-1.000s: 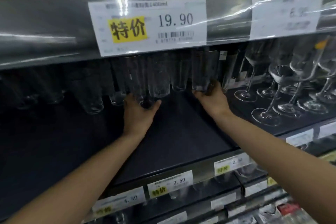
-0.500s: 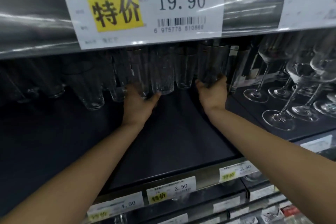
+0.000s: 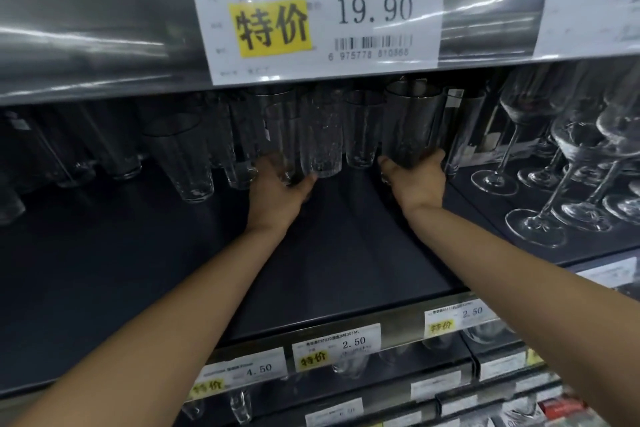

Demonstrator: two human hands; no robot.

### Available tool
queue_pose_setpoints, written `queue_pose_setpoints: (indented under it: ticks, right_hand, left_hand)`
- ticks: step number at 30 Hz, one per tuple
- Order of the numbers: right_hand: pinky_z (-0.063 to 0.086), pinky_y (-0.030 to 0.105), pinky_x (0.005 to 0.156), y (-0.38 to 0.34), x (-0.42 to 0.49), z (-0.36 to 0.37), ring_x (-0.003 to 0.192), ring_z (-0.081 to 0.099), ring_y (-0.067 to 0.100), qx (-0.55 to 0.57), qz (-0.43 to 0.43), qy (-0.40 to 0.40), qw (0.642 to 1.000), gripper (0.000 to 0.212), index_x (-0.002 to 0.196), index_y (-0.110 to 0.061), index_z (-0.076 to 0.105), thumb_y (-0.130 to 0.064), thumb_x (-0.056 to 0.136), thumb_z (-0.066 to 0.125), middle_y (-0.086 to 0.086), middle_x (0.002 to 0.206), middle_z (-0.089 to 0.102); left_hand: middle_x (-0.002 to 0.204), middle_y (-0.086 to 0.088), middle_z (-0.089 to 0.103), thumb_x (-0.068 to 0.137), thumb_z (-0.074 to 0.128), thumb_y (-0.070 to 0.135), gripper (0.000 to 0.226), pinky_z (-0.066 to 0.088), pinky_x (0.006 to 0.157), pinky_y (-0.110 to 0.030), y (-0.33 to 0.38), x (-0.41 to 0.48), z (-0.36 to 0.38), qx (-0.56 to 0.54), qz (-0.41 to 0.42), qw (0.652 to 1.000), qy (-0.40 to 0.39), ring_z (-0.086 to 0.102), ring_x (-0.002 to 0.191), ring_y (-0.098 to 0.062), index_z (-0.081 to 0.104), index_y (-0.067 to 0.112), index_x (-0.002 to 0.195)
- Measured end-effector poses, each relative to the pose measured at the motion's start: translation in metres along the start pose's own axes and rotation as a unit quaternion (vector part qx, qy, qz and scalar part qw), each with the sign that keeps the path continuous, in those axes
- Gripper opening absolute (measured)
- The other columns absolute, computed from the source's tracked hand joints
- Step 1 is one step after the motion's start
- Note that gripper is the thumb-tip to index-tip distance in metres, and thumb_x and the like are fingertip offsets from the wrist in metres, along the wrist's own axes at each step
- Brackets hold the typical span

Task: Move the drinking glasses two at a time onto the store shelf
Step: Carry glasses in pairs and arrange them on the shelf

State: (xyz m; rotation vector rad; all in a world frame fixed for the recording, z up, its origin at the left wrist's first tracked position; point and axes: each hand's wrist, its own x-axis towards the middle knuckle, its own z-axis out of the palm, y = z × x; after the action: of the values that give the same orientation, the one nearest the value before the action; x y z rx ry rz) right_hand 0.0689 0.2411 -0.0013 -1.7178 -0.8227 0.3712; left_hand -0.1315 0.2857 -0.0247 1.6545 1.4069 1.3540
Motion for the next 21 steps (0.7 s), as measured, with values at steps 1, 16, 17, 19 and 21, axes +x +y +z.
queue_pose_setpoints:
  ticks: [1,16,17,19,21]
  right_hand:
    - [0.048,0.032,0.098,0.0,-0.001,-0.003,0.118,0.059,0.028,-0.009,-0.002,-0.003,1.0,0.077,0.134,-0.008,0.036,-0.04,0.079,0.079,0.01,0.131,0.059]
    - [0.061,0.047,0.079,0.013,-0.052,-0.013,0.085,0.073,0.023,0.014,-0.015,-0.162,0.986,0.068,0.107,-0.017,0.063,-0.045,0.05,0.087,0.001,0.089,0.074]
    - [0.061,0.046,0.08,0.012,-0.062,-0.011,0.086,0.072,0.022,0.013,-0.023,-0.176,0.984,0.065,0.106,-0.018,0.063,-0.044,0.051,0.087,0.0,0.09,0.074]
    - [0.059,0.04,0.081,0.001,-0.09,-0.01,0.087,0.071,0.017,0.012,-0.041,-0.189,0.981,0.059,0.104,-0.02,0.064,-0.04,0.052,0.084,-0.004,0.091,0.074]
    - [0.058,0.037,0.081,-0.006,-0.114,-0.007,0.089,0.071,0.013,0.012,-0.043,-0.207,0.977,0.061,0.106,-0.022,0.064,-0.041,0.051,0.084,-0.006,0.092,0.074]
  left_hand:
    - [0.115,0.001,0.064,0.077,0.082,0.036,0.061,0.053,0.089,-0.027,0.001,-0.001,0.0,0.0,-0.002,1.0,-0.003,0.062,0.104,-0.014,0.049,0.014,0.123]
    - [0.096,0.011,0.061,0.073,0.085,0.031,0.056,0.045,0.065,-0.008,0.017,-0.066,-0.085,0.07,-0.022,0.99,-0.123,0.056,0.08,0.003,0.044,0.024,0.111]
    - [0.097,0.009,0.061,0.073,0.085,0.031,0.057,0.046,0.065,-0.009,0.016,-0.072,-0.095,0.072,-0.023,0.989,-0.126,0.057,0.08,0.001,0.045,0.023,0.112]
    - [0.1,0.008,0.062,0.071,0.086,0.031,0.058,0.048,0.07,-0.013,0.013,-0.082,-0.115,0.072,-0.028,0.989,-0.126,0.059,0.084,-0.004,0.047,0.022,0.113]
    - [0.1,0.008,0.062,0.07,0.087,0.031,0.059,0.051,0.077,-0.018,0.009,-0.09,-0.135,0.071,-0.035,0.989,-0.123,0.06,0.091,-0.007,0.047,0.022,0.113]
